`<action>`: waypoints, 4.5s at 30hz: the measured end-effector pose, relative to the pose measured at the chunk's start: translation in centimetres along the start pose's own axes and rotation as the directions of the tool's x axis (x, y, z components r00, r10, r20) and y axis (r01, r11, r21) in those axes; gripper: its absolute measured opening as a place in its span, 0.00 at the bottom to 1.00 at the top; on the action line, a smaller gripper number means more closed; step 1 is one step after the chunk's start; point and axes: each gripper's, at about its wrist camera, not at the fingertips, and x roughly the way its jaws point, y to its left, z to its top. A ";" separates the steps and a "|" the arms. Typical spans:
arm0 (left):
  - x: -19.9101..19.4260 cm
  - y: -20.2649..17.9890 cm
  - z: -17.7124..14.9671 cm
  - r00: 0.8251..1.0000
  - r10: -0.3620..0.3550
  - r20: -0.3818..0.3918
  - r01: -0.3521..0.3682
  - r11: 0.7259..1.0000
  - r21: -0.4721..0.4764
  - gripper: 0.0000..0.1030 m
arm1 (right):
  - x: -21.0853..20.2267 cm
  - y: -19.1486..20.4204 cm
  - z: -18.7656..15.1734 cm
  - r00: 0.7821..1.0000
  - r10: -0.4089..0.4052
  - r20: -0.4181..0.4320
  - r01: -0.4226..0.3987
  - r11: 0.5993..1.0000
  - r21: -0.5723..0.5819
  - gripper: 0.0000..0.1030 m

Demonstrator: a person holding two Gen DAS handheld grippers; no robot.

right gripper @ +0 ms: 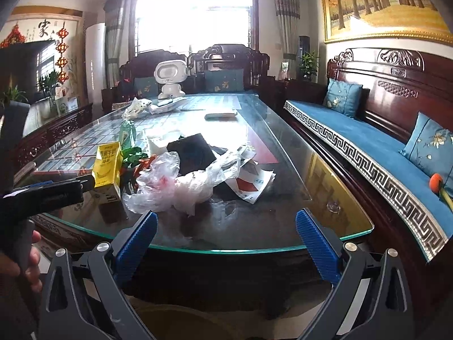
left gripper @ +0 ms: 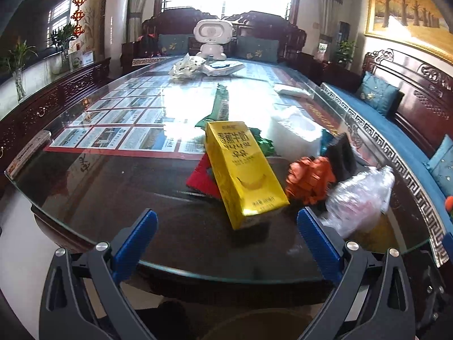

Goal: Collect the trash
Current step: 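Move left tool toward yellow carton while right tool approaches clear plastic bag, then grasp yellow banana-milk carton with left tool while right tool grasps clear plastic bag, then carry carton in left tool and bag in right tool over yellow bin, then open left tool to drop carton into bin while right tool drops bag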

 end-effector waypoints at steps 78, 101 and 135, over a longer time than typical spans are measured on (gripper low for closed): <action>-8.0 2.8 -4.8 0.981 -0.172 0.089 0.162 0.980 0.113 0.44 | -4.1 1.1 1.1 0.913 0.407 0.020 -0.407 0.912 0.051 0.35; -5.5 -0.4 -21.5 0.890 -0.222 -0.398 0.319 0.927 0.196 0.44 | -10.0 -1.9 -12.5 0.834 0.445 -0.326 -0.430 0.895 0.122 0.35; 0.1 1.6 -19.6 0.905 -0.098 -0.414 0.206 0.952 0.225 0.81 | -2.7 0.3 -17.1 0.762 0.379 -0.524 -0.398 0.914 0.082 0.70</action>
